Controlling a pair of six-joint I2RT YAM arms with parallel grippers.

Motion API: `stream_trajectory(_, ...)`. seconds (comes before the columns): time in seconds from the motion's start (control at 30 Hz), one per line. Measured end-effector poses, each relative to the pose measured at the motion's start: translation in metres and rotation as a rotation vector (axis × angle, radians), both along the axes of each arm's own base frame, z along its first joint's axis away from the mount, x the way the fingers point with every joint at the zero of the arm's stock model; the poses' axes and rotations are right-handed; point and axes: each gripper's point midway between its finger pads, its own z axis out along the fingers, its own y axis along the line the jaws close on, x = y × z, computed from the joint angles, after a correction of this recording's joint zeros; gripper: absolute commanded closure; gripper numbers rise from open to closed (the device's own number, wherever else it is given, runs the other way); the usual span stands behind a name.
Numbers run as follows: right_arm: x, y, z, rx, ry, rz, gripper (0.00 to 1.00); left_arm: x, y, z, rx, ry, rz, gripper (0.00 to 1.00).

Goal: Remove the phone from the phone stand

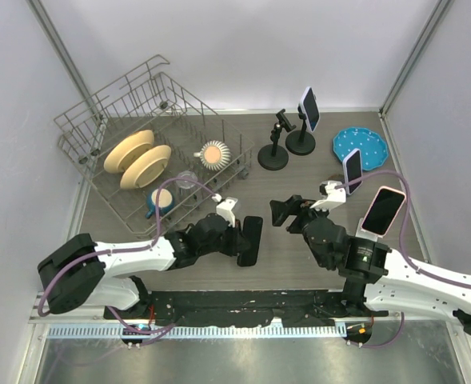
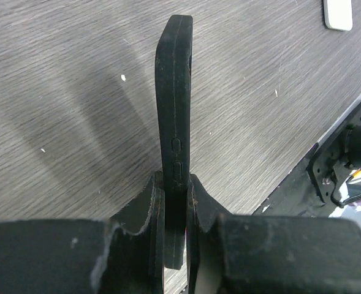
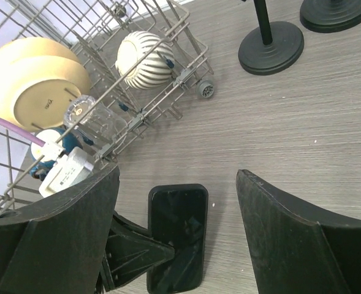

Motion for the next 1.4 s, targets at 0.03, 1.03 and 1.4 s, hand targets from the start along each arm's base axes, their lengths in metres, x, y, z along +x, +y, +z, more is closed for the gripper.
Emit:
stream_trajectory(0.03,0.0,0.002,-0.002,-0.008,0.004,0.004,0.18,-0.001,0.0,-0.002,-0.007,0.02,0.001,1.0)
stream_trajectory(1.03,-0.015,0.044,-0.122,-0.195,0.289,0.173,0.18,0.003,0.016,-0.032,0.009,0.171,0.096,0.0)
stream_trajectory(1.4,-0.02,0.048,-0.128,-0.197,0.319,0.202,0.19,0.009,0.037,-0.003,0.05,0.066,0.123,0.0)
